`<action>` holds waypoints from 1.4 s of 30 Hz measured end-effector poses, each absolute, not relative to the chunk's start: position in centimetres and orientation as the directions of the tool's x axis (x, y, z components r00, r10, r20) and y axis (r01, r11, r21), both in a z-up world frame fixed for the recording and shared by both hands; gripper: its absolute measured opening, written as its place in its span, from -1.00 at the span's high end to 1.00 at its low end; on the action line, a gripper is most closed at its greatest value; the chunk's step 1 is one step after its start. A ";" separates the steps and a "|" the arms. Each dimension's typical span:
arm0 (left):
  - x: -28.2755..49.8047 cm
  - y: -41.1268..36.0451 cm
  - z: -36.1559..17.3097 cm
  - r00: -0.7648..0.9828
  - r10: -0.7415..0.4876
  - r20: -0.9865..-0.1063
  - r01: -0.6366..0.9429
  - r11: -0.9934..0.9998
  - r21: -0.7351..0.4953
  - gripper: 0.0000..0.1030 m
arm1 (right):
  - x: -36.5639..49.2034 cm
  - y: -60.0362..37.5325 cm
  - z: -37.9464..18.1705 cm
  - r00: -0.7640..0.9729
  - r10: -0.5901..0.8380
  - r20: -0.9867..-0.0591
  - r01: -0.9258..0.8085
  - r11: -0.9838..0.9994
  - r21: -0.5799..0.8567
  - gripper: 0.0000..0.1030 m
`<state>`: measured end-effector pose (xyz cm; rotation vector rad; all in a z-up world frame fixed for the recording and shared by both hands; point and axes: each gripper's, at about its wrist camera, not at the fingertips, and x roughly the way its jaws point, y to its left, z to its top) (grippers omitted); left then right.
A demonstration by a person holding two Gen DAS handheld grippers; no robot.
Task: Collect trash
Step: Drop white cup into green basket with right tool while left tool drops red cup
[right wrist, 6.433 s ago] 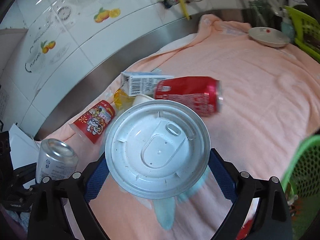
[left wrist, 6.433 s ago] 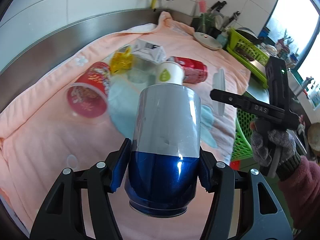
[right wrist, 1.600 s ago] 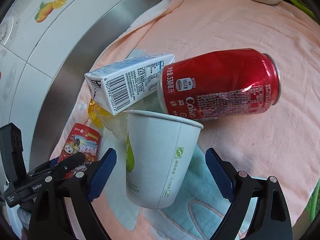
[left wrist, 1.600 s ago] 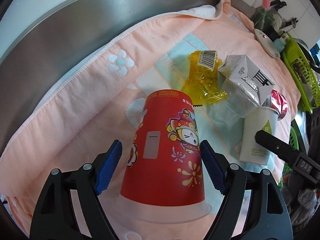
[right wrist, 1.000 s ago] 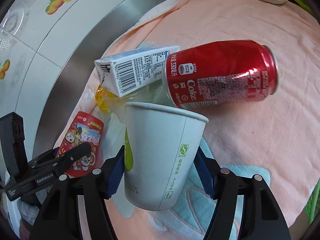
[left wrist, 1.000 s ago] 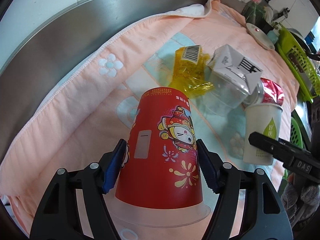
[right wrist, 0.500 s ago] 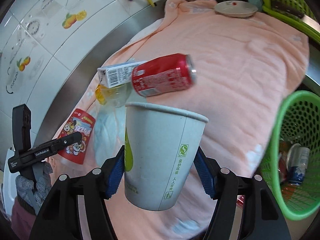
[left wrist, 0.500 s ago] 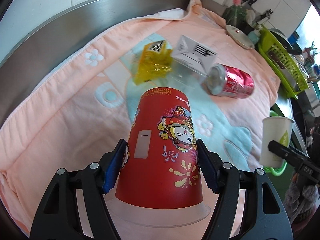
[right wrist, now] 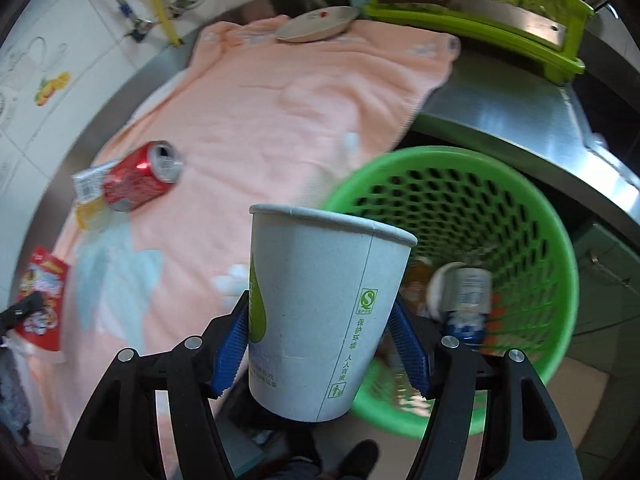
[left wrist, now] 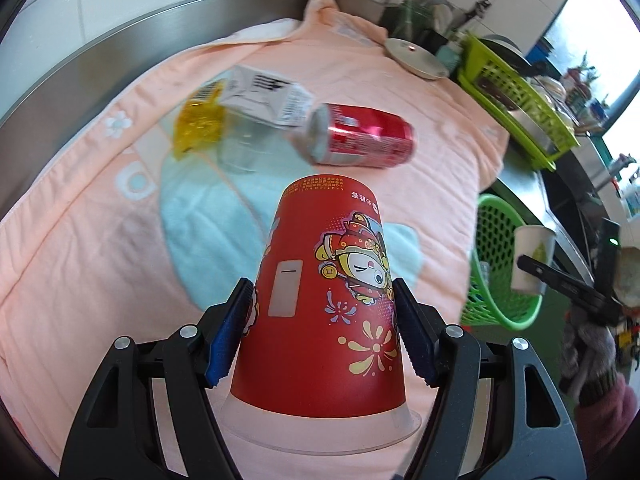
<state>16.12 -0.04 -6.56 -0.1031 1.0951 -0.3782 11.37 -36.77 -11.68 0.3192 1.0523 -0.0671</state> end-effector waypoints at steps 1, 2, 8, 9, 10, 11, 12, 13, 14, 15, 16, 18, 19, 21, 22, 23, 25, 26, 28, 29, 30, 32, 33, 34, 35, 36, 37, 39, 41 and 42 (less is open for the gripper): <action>15.9 -0.5 -6.5 0.401 -0.352 -0.846 0.254 0.930 -0.266 -0.33 | 11.5 -37.5 -12.1 0.488 0.082 -0.869 0.214 0.954 0.209 -0.24; 15.6 -1.2 -6.3 0.398 -0.357 -0.845 0.261 0.927 -0.269 -0.33 | 11.7 -38.3 -12.5 0.477 0.065 -0.876 0.223 0.956 0.193 -0.24; 14.4 -4.2 -6.2 0.383 -0.372 -0.846 0.293 0.917 -0.271 -0.33 | 12.5 -41.6 -15.1 0.420 -0.019 -0.907 0.242 0.966 0.092 -0.24; 14.3 -4.6 -6.2 0.380 -0.375 -0.846 0.298 0.915 -0.272 -0.33 | 12.6 -41.8 -15.4 0.417 -0.033 -0.908 0.243 0.967 0.077 -0.24; 14.2 -5.1 -6.2 0.377 -0.378 -0.846 0.303 0.913 -0.273 -0.33 | 12.8 -42.0 -15.7 0.416 -0.035 -0.909 0.239 0.968 0.072 -0.25; 14.1 -5.5 -6.2 0.374 -0.380 -0.846 0.307 0.912 -0.274 -0.33 | 13.1 -42.2 -15.9 0.414 -0.039 -0.909 0.240 0.969 0.068 -0.27; 14.0 -6.0 -6.2 0.370 -0.383 -0.846 0.314 0.909 -0.274 -0.33 | 13.2 -42.5 -16.1 0.416 -0.048 -0.908 0.245 0.967 0.061 -0.30; 13.8 -6.5 -6.1 0.368 -0.386 -0.846 0.320 0.907 -0.274 -0.33 | 13.3 -42.8 -16.4 0.421 -0.046 -0.906 0.245 0.967 0.065 -0.35; 13.7 -7.0 -6.1 0.366 -0.389 -0.845 0.326 0.904 -0.275 -0.33 | 13.4 -42.9 -16.5 0.427 -0.043 -0.903 0.244 0.967 0.069 -0.48; 13.6 -7.6 -6.0 0.363 -0.394 -0.845 0.335 0.901 -0.276 -0.33 | 13.4 -43.1 -16.6 0.438 -0.045 -0.898 0.245 0.967 0.071 -0.53; 13.5 -8.1 -6.0 0.361 -0.398 -0.844 0.341 0.898 -0.278 -0.33 | 13.4 -43.2 -16.5 0.446 -0.053 -0.894 0.248 0.966 0.067 -0.54; 13.4 -9.2 -5.9 0.356 -0.406 -0.842 0.356 0.892 -0.279 -0.33 | 13.3 -43.6 -16.4 0.456 -0.063 -0.888 0.255 0.965 0.063 -0.56; 13.4 -9.9 -5.8 0.351 -0.411 -0.841 0.365 0.888 -0.281 -0.33 | 13.1 -43.7 -16.2 0.461 -0.057 -0.885 0.257 0.964 0.072 -0.56; 13.4 -11.1 -5.7 0.346 -0.418 -0.840 0.384 0.880 -0.279 -0.33 | 12.5 -43.9 -15.6 0.478 -0.046 -0.877 0.255 0.963 0.089 -0.56; 13.4 -11.7 -5.7 0.344 -0.422 -0.839 0.391 0.876 -0.281 -0.33 | 12.2 -44.0 -15.2 0.486 -0.048 -0.873 0.253 0.964 0.087 -0.56; 13.5 -12.4 -5.7 0.338 -0.430 -0.837 0.400 0.871 -0.286 -0.33 | 11.8 -44.1 -14.8 0.497 -0.049 -0.866 0.250 0.964 0.089 -0.56; 13.5 -13.5 -5.6 0.333 -0.440 -0.834 0.413 0.863 -0.290 -0.33 | 10.8 -44.4 -13.8 0.519 -0.044 -0.853 0.248 0.964 0.101 -0.61; 13.6 -14.5 -5.6 0.328 -0.447 -0.832 0.425 0.856 -0.293 -0.33 | 10.3 -44.5 -13.3 0.529 -0.044 -0.847 0.248 0.963 0.105 -0.62; 13.7 -16.0 -5.6 0.316 -0.460 -0.830 0.442 0.846 -0.300 -0.33 | 9.4 -44.7 -12.4 0.548 -0.048 -0.835 0.251 0.962 0.110 -0.62; 13.8 -16.8 -5.6 0.309 -0.467 -0.828 0.453 0.838 -0.304 -0.33 | 8.9 -44.9 -11.9 0.556 -0.042 -0.830 0.251 0.961 0.119 -0.64; 13.8 -17.5 -5.7 0.305 -0.471 -0.828 0.462 0.833 -0.304 -0.33 | 8.2 -45.1 -11.4 0.565 -0.041 -0.824 0.254 0.959 0.126 -0.65; 13.9 -19.3 -5.9 0.296 -0.475 -0.829 0.478 0.825 -0.302 -0.33 | 7.3 -45.6 -10.8 0.578 -0.044 -0.815 0.257 0.957 0.131 -0.68; 14.0 -20.3 -6.0 0.291 -0.479 -0.828 0.485 0.820 -0.304 -0.33 | 6.6 -45.7 -10.4 0.584 -0.045 -0.810 0.258 0.957 0.132 -0.68; 14.2 -21.1 -6.2 0.286 -0.483 -0.828 0.490 0.816 -0.307 -0.33 | 6.0 -45.8 -10.1 0.591 -0.047 -0.805 0.258 0.957 0.133 -0.68; 14.4 -22.3 -6.4 0.277 -0.488 -0.828 0.496 0.810 -0.312 -0.33 | 5.2 -46.1 -9.7 0.600 -0.051 -0.798 0.262 0.956 0.136 -0.68; 14.5 -23.1 -6.6 0.272 -0.489 -0.829 0.500 0.808 -0.312 -0.33 | 4.7 -46.3 -9.5 0.605 -0.052 -0.795 0.264 0.954 0.139 -0.68; 14.6 -24.0 -6.9 0.267 -0.488 -0.831 0.504 0.806 -0.311 -0.33 | 3.9 -46.6 -9.2 0.610 -0.051 -0.791 0.270 0.952 0.146 -0.68; 14.8 -26.3 -7.7 0.251 -0.489 -0.836 0.520 0.796 -0.310 -0.33 | 2.8 -47.0 -8.9 0.618 -0.054 -0.784 0.280 0.947 0.156 -0.68; 14.9 -28.0 -8.4 0.242 -0.485 -0.840 0.529 0.792 -0.305 -0.33 | 1.6 -47.6 -8.6 0.627 -0.056 -0.777 0.291 0.942 0.167 -0.68; 15.0 -29.1 -8.9 0.232 -0.489 -0.841 0.535 0.786 -0.310 -0.33 | 1.0 -47.9 -8.5 0.629 -0.058 -0.775 0.297 0.939 0.171 -0.68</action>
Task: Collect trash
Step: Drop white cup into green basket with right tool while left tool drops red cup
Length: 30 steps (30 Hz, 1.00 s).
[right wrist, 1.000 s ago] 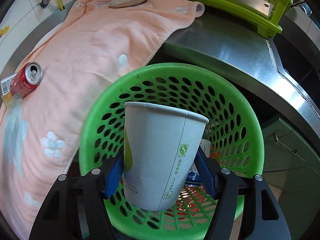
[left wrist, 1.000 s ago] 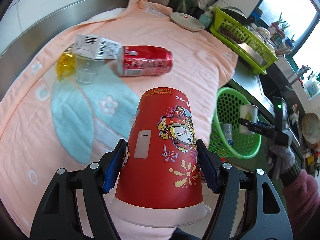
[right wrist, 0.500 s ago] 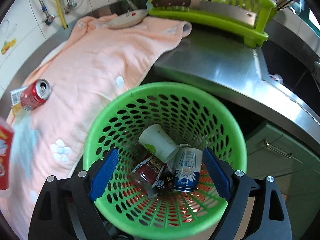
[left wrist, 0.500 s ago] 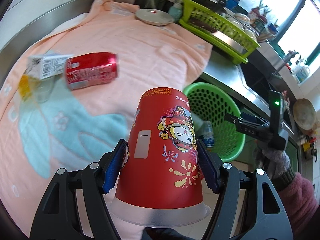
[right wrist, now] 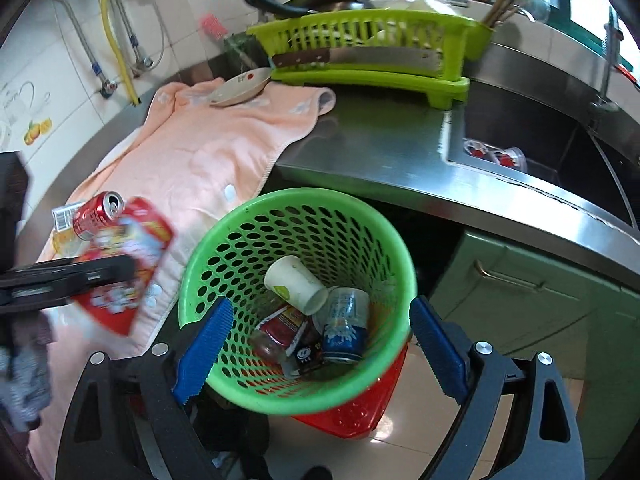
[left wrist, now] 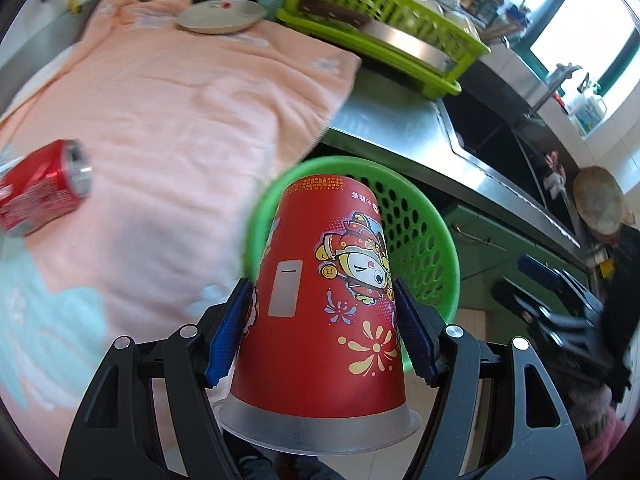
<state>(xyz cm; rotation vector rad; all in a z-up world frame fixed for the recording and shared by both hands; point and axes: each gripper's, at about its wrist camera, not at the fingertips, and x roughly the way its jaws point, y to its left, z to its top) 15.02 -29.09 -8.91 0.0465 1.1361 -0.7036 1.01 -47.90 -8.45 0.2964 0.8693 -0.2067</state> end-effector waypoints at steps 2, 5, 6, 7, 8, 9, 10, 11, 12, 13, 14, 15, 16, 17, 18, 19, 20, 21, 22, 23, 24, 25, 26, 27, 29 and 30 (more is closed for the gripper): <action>15.2 -31.0 -10.1 0.219 -0.490 -0.844 0.535 0.784 -0.316 -0.33 | -0.1 -48.5 -8.3 0.627 -0.064 -0.776 0.311 0.934 0.174 -0.68; 15.3 -33.1 -12.0 0.194 -0.488 -0.851 0.529 0.782 -0.328 -0.33 | -1.3 -49.0 -8.5 0.624 -0.059 -0.779 0.318 0.930 0.184 -0.68; 15.4 -33.8 -12.5 0.183 -0.489 -0.853 0.530 0.780 -0.334 -0.33 | -1.7 -49.0 -8.5 0.622 -0.062 -0.781 0.319 0.931 0.180 -0.68; 15.4 -34.4 -13.0 0.175 -0.486 -0.856 0.532 0.778 -0.333 -0.34 | -2.0 -49.1 -8.6 0.619 -0.066 -0.782 0.320 0.931 0.174 -0.68; 15.3 -34.9 -13.4 0.172 -0.479 -0.861 0.535 0.779 -0.326 -0.34 | -2.3 -49.1 -8.7 0.617 -0.067 -0.784 0.319 0.932 0.172 -0.68; 15.2 -35.6 -13.9 0.165 -0.479 -0.862 0.540 0.776 -0.328 -0.34 | -2.6 -49.1 -8.8 0.616 -0.061 -0.785 0.315 0.933 0.174 -0.68; 15.1 -36.0 -14.1 0.161 -0.484 -0.860 0.545 0.770 -0.332 -0.34 | -3.0 -49.0 -8.8 0.616 -0.063 -0.785 0.314 0.934 0.171 -0.68; 15.0 -36.6 -14.4 0.160 -0.482 -0.862 0.548 0.769 -0.328 -0.34 | -3.2 -49.0 -8.8 0.615 -0.066 -0.785 0.314 0.934 0.168 -0.68; 14.9 -37.1 -14.7 0.154 -0.484 -0.861 0.552 0.765 -0.332 -0.34 | -3.4 -48.9 -8.9 0.615 -0.065 -0.786 0.311 0.936 0.166 -0.68; 14.9 -37.6 -15.1 0.146 -0.489 -0.860 0.556 0.759 -0.338 -0.35 | -3.6 -48.8 -8.9 0.613 -0.062 -0.788 0.306 0.938 0.165 -0.68; 14.9 -37.9 -15.4 0.147 -0.485 -0.862 0.556 0.761 -0.333 -0.36 | -3.8 -48.8 -9.0 0.612 -0.064 -0.789 0.307 0.938 0.162 -0.68; 15.0 -38.3 -15.8 0.150 -0.477 -0.866 0.554 0.766 -0.326 -0.36 | -4.0 -48.7 -9.0 0.611 -0.062 -0.789 0.305 0.938 0.163 -0.68; 15.0 -38.7 -16.1 0.147 -0.475 -0.868 0.553 0.767 -0.326 -0.36 | -4.1 -48.7 -9.1 0.612 -0.057 -0.789 0.301 0.939 0.166 -0.68; 15.0 -39.0 -16.5 0.145 -0.473 -0.869 0.548 0.770 -0.327 -0.36 | -4.2 -48.7 -9.1 0.611 -0.058 -0.789 0.301 0.939 0.165 -0.68; 15.0 -39.2 -16.7 0.144 -0.475 -0.868 0.542 0.772 -0.332 -0.40 | -4.4 -48.7 -9.1 0.610 -0.060 -0.790 0.303 0.939 0.162 -0.68; 14.9 -39.2 -16.9 0.138 -0.482 -0.865 0.536 0.771 -0.344 -0.42 | -4.5 -48.8 -9.2 0.611 -0.057 -0.790 0.301 0.939 0.165 -0.68; 14.9 -39.2 -17.0 0.133 -0.493 -0.860 0.534 0.767 -0.357 -0.44 | -4.6 -48.8 -9.2 0.611 -0.053 -0.789 0.301 0.938 0.170 -0.68; 14.7 -39.2 -17.2 0.135 -0.498 -0.857 0.533 0.765 -0.361 -0.45 | -4.7 -48.9 -9.2 0.610 -0.054 -0.791 0.304 0.937 0.170 -0.68; 14.6 -39.2 -17.3 0.135 -0.500 -0.855 0.534 0.764 -0.363 -0.45 | -4.7 -48.8 -9.3 0.609 -0.054 -0.792 0.303 0.938 0.169 -0.68; 14.5 -39.1 -17.3 0.129 -0.502 -0.855 0.535 0.761 -0.367 -0.45 | -4.7 -48.8 -9.3 0.608 -0.052 -0.792 0.302 0.938 0.169 -0.68; 14.3 -39.0 -17.3 0.130 -0.503 -0.854 0.534 0.761 -0.367 -0.45 | -4.7 -48.7 -9.2 0.608 -0.052 -0.792 0.301 0.939 0.169 -0.69; 14.2 -38.8 -17.2 0.133 -0.505 -0.853 0.533 0.762 -0.369 -0.45 | -4.6 -48.6 -9.2 0.609 -0.050 -0.791 0.297 0.940 0.169 -0.68; 14.2 -38.6 -17.1 0.133 -0.508 -0.851 0.531 0.761 -0.372 -0.46 | -4.6 -48.5 -9.2 0.610 -0.048 -0.791 0.294 0.941 0.169 -0.68; 14.1 -38.0 -16.9 0.135 -0.514 -0.847 0.527 0.761 -0.378 -0.46 | -4.5 -48.4 -9.2 0.612 -0.046 -0.790 0.291 0.941 0.171 -0.68; 14.0 -36.8 -16.2 0.150 -0.518 -0.842 0.521 0.765 -0.378 -0.45 | -4.3 -48.2 -9.1 0.617 -0.036 -0.786 0.285 0.941 0.181 -0.68; 14.1 -36.1 -15.9 0.157 -0.518 -0.841 0.519 0.768 -0.376 -0.46 | -4.1 -47.9 -9.0 0.621 -0.029 -0.783 0.278 0.942 0.186 -0.68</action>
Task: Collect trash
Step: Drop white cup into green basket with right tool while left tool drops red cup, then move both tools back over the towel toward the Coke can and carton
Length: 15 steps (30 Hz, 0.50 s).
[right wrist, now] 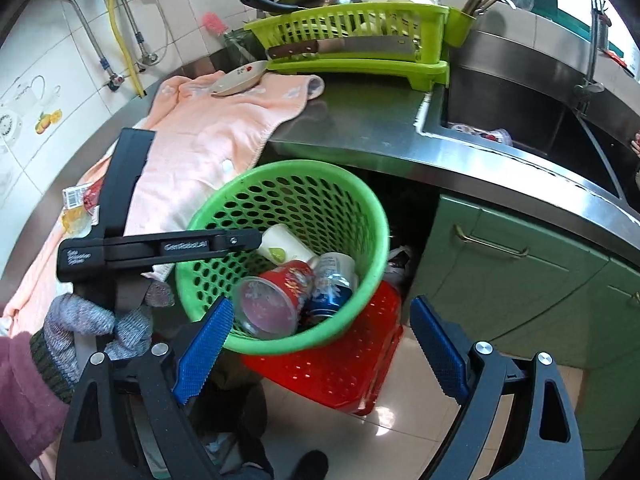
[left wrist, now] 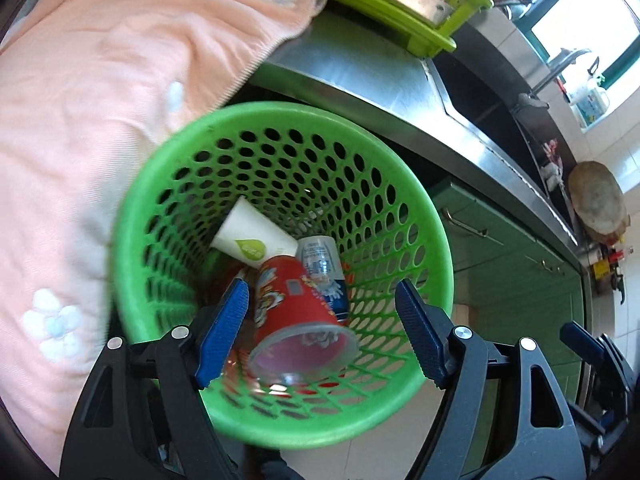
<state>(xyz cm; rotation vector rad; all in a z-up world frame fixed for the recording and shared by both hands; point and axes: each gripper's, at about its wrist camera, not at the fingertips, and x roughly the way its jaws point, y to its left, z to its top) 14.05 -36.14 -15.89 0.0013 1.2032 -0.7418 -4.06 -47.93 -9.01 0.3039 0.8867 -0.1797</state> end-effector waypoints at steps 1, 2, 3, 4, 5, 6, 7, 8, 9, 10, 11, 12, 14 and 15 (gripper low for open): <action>14.0 -35.4 -15.5 0.167 -0.515 -0.841 0.516 0.772 -0.371 -0.46 | -3.9 -47.7 -9.0 0.623 -0.029 -0.781 0.274 0.944 0.184 -0.68; 14.0 -34.5 -15.0 0.175 -0.516 -0.838 0.513 0.775 -0.370 -0.46 | -3.6 -47.4 -8.9 0.626 -0.026 -0.779 0.268 0.946 0.184 -0.68; 14.1 -33.8 -14.5 0.183 -0.518 -0.836 0.510 0.777 -0.370 -0.45 | -3.3 -47.1 -8.8 0.630 -0.019 -0.777 0.260 0.947 0.188 -0.68; 14.1 -33.0 -14.1 0.195 -0.516 -0.834 0.504 0.782 -0.365 -0.45 | -2.9 -46.7 -8.6 0.634 -0.011 -0.773 0.251 0.949 0.192 -0.68; 14.1 -31.9 -13.5 0.211 -0.509 -0.835 0.498 0.791 -0.356 -0.45 | -2.5 -46.2 -8.5 0.638 -0.007 -0.770 0.242 0.951 0.192 -0.68; 14.2 -31.0 -13.1 0.223 -0.508 -0.832 0.493 0.795 -0.353 -0.46 | -2.2 -45.9 -8.3 0.640 0.001 -0.768 0.233 0.953 0.195 -0.68; 14.2 -30.1 -12.7 0.233 -0.507 -0.830 0.486 0.800 -0.352 -0.46 | -1.7 -45.5 -8.2 0.644 0.011 -0.765 0.221 0.954 0.200 -0.68; 14.3 -29.0 -12.3 0.246 -0.500 -0.831 0.477 0.808 -0.345 -0.46 | -1.3 -44.9 -8.1 0.647 0.021 -0.763 0.209 0.956 0.204 -0.68; 14.3 -28.2 -12.0 0.255 -0.499 -0.828 0.472 0.812 -0.344 -0.45 | -0.7 -44.2 -7.9 0.649 0.032 -0.760 0.193 0.959 0.206 -0.68; 14.3 -27.1 -11.7 0.265 -0.499 -0.825 0.467 0.815 -0.343 -0.46 | -0.1 -43.6 -7.8 0.651 0.041 -0.758 0.178 0.962 0.206 -0.68; 14.3 -26.1 -11.3 0.277 -0.494 -0.824 0.462 0.820 -0.337 -0.46 | 0.6 -42.9 -7.7 0.653 0.052 -0.756 0.161 0.965 0.206 -0.68; 14.4 -24.8 -10.9 0.296 -0.481 -0.825 0.451 0.832 -0.324 -0.46 | 1.2 -42.1 -7.5 0.654 0.064 -0.754 0.143 0.968 0.207 -0.68; 14.7 -22.6 -10.4 0.315 -0.471 -0.824 0.428 0.845 -0.320 -0.46 | 2.5 -40.4 -7.3 0.657 0.086 -0.749 0.107 0.973 0.206 -0.68; 15.0 -20.9 -10.2 0.327 -0.462 -0.824 0.407 0.856 -0.318 -0.45 | 3.0 -39.7 -7.2 0.655 0.096 -0.749 0.093 0.974 0.207 -0.68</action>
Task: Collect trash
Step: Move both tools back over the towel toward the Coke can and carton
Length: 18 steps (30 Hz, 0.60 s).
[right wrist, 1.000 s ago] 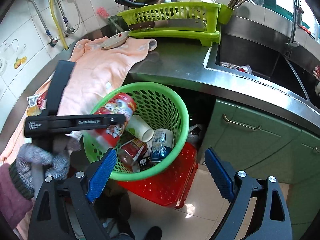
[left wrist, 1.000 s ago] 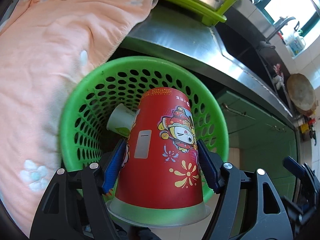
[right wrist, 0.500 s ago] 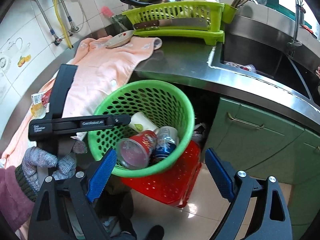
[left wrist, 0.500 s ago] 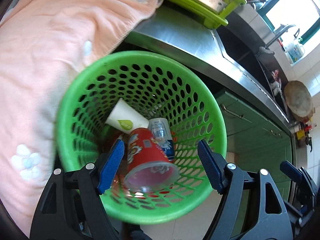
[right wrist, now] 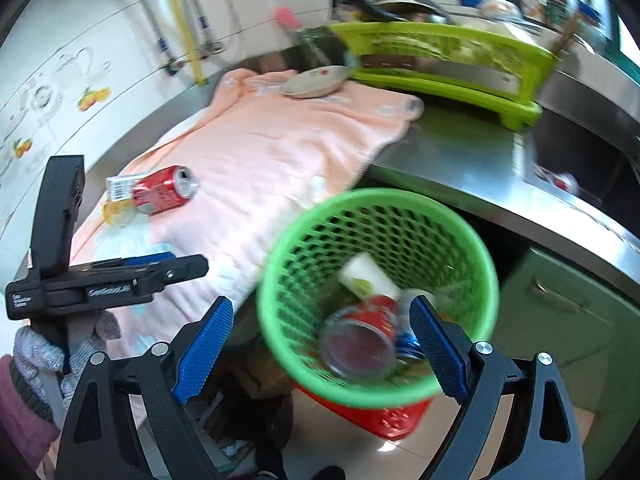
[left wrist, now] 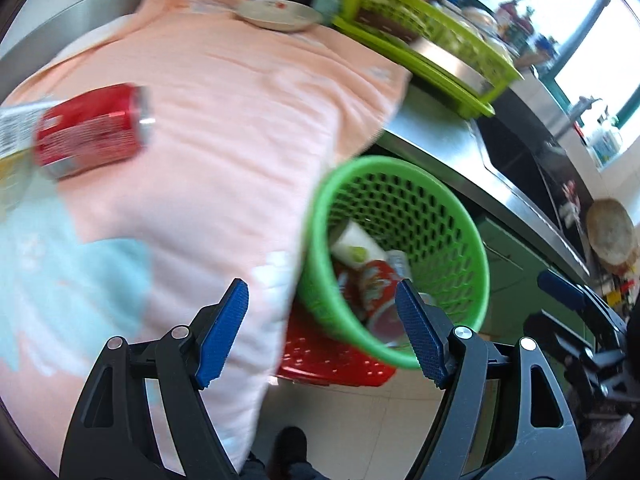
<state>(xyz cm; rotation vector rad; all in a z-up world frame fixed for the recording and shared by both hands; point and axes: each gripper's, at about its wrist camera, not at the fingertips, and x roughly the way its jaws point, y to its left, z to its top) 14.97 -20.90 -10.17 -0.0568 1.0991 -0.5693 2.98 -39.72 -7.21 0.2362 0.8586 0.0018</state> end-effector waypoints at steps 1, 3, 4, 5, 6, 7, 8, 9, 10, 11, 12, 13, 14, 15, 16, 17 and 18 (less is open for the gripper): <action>15.1 -19.8 -10.0 0.339 -0.455 -0.824 0.394 0.863 -0.315 -0.46 | 3.6 -39.0 -7.2 0.653 0.107 -0.750 0.078 0.975 0.207 -0.68; 15.4 -17.5 -9.6 0.361 -0.440 -0.822 0.368 0.877 -0.308 -0.46 | 5.0 -37.2 -7.0 0.651 0.132 -0.747 0.037 0.978 0.204 -0.68; 15.5 -16.4 -9.5 0.371 -0.432 -0.822 0.354 0.884 -0.305 -0.46 | 5.5 -36.5 -6.9 0.649 0.142 -0.747 0.018 0.979 0.202 -0.68; 15.8 -14.8 -9.3 0.385 -0.421 -0.821 0.334 0.893 -0.302 -0.46 | 6.1 -35.7 -6.9 0.646 0.149 -0.748 0.002 0.981 0.196 -0.68; 15.9 -13.9 -9.2 0.394 -0.414 -0.821 0.321 0.898 -0.300 -0.46 | 6.8 -34.7 -6.9 0.642 0.158 -0.750 -0.019 0.982 0.190 -0.68; 16.2 -12.6 -9.0 0.404 -0.405 -0.820 0.301 0.906 -0.299 -0.46 | 7.4 -34.0 -6.9 0.638 0.167 -0.752 -0.036 0.982 0.187 -0.68; 16.4 -11.5 -8.9 0.412 -0.399 -0.819 0.284 0.911 -0.301 -0.45 | 8.2 -33.1 -6.9 0.633 0.172 -0.755 -0.054 0.982 0.179 -0.68; 16.7 -10.3 -8.8 0.419 -0.391 -0.819 0.266 0.916 -0.301 -0.45 | 8.7 -32.4 -6.9 0.630 0.176 -0.757 -0.066 0.983 0.174 -0.68; 17.0 -9.3 -8.8 0.427 -0.385 -0.818 0.251 0.920 -0.302 -0.46 | 9.4 -31.6 -6.9 0.624 0.185 -0.759 -0.083 0.982 0.171 -0.68; 17.1 -8.4 -8.7 0.435 -0.379 -0.816 0.239 0.923 -0.302 -0.46 | 9.8 -31.1 -6.9 0.620 0.191 -0.761 -0.093 0.981 0.170 -0.68; 17.4 -7.3 -8.6 0.445 -0.369 -0.816 0.224 0.928 -0.298 -0.46 | 10.5 -30.3 -6.9 0.616 0.196 -0.763 -0.105 0.980 0.167 -0.68; 17.6 -6.2 -8.4 0.454 -0.360 -0.815 0.212 0.932 -0.294 -0.46 | 10.9 -29.8 -6.8 0.613 0.201 -0.764 -0.115 0.979 0.166 -0.68; 17.6 -5.5 -8.3 0.460 -0.357 -0.813 0.205 0.934 -0.294 -0.46 | 11.3 -29.3 -6.8 0.610 0.206 -0.765 -0.126 0.978 0.163 -0.68; 17.9 -4.5 -8.1 0.468 -0.350 -0.811 0.194 0.936 -0.292 -0.46 | 11.9 -28.6 -6.8 0.607 0.208 -0.767 -0.138 0.978 0.156 -0.68; 18.2 -3.6 -7.9 0.480 -0.336 -0.810 0.178 0.942 -0.285 -0.46 | 12.4 -28.0 -6.7 0.604 0.212 -0.768 -0.151 0.977 0.151 -0.68; 18.4 -2.9 -7.7 0.489 -0.330 -0.808 0.171 0.944 -0.282 -0.46 | 13.0 -27.4 -6.7 0.600 0.217 -0.770 -0.166 0.975 0.145 -0.68; 18.6 -2.2 -7.5 0.495 -0.325 -0.805 0.167 0.946 -0.279 -0.46 | 13.5 -26.7 -6.7 0.597 0.212 -0.773 -0.176 0.976 0.131 -0.68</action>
